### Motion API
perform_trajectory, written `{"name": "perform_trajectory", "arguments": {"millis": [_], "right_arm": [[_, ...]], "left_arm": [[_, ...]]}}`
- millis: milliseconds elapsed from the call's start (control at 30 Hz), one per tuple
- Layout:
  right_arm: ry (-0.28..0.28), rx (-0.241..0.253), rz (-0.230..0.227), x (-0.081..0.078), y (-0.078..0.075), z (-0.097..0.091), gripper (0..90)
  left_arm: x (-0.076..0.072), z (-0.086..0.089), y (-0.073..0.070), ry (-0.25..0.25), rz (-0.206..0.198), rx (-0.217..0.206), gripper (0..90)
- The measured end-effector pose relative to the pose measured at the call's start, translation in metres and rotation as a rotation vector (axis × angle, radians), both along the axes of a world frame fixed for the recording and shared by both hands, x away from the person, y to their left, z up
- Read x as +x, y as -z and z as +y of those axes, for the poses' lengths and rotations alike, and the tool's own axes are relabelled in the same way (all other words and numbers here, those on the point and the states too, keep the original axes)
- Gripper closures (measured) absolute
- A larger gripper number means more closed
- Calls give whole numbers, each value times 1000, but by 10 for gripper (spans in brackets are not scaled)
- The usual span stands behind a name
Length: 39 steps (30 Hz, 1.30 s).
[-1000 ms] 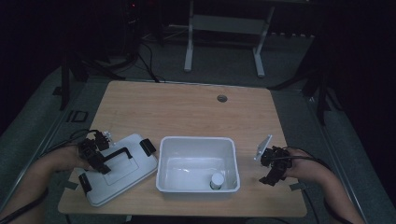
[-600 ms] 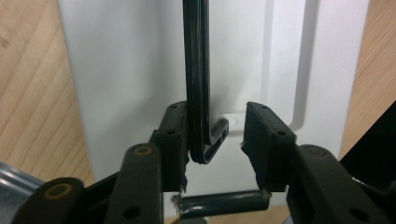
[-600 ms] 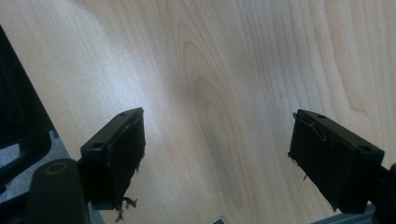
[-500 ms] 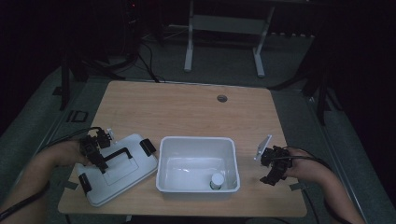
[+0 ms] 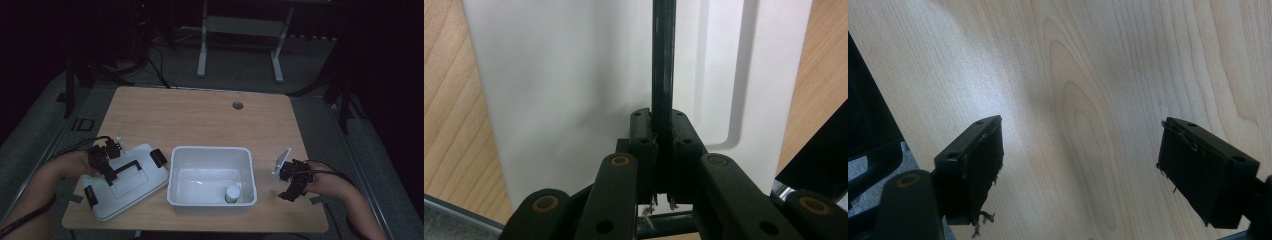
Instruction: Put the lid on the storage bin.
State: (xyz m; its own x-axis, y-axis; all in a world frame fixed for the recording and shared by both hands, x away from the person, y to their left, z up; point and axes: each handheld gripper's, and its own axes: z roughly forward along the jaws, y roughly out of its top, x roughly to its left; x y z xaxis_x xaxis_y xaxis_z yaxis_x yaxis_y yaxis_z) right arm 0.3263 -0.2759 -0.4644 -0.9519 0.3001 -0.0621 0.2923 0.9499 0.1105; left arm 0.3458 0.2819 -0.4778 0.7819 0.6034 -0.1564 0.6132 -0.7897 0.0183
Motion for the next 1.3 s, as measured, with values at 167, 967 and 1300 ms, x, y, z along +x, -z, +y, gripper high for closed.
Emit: {"name": "perform_trajectory", "arguments": {"millis": [167, 967, 1300], "right_arm": [[-5, 5, -3, -2, 0, -1, 178], [-20, 7, -5, -3, -6, 1, 178], [-14, 14, -8, -4, -9, 1, 178]], "left_arm": [[0, 1, -6, 10, -38, 9, 837], [-23, 20, -77, 7, -106, -22, 838], [-33, 21, -117, 14, -162, -20, 838]]}}
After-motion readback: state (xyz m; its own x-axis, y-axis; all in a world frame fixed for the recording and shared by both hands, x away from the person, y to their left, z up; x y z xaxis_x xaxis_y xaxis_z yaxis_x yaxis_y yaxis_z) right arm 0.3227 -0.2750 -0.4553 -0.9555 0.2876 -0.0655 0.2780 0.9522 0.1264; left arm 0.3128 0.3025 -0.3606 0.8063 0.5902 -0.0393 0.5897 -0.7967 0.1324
